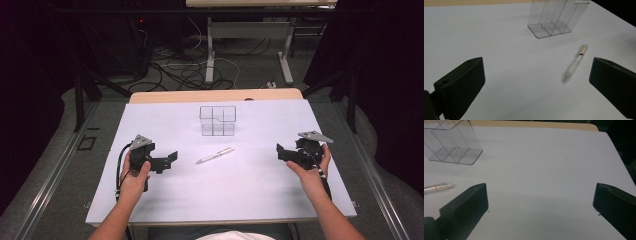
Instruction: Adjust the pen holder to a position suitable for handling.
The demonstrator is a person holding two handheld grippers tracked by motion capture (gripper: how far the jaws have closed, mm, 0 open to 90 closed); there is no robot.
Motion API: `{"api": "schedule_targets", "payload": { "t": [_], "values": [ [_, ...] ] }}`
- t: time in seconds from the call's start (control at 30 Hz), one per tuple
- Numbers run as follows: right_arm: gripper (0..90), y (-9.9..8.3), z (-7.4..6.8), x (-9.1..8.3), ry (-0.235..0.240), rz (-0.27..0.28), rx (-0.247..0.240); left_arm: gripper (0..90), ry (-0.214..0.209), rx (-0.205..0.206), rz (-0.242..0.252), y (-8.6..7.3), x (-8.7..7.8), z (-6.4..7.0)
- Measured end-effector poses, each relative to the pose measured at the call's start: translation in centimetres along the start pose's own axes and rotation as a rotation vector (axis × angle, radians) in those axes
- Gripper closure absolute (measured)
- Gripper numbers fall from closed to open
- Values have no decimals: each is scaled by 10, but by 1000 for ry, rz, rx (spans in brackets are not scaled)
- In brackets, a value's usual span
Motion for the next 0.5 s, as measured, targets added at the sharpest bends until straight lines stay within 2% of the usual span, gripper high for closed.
{"api": "schedule_targets", "payload": {
  "t": [0.13,0.2,0.23,0.3,0.4,0.5],
  "values": [
    [0,3,-2,-1,-1,-5,16,5,2,4,-10,-1,1,-1],
    [0,4,-8,-3,2,-1,-14,5,5,0,-10,-1,1,-2],
    [0,4,-8,-3,2,-1,-14,5,8,-2,-9,-1,1,-2],
    [0,3,-16,-4,3,2,-63,5,9,-2,-9,-1,0,-2],
    [4,3,-24,-3,32,-14,-76,5,11,6,-12,-2,-1,-1],
    [93,2,-35,-1,93,-45,-113,5,14,3,-9,-2,-3,-1]
  ]
}}
Point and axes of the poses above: each handheld gripper's, and its own axes: x roughly forward along the jaws, y roughly out of its top, z roughly to its right, the point moved 10 cm from there along x, roughly forward along the jaws, and after that the axes turned 13 degrees about x, right-handed, at the moved point
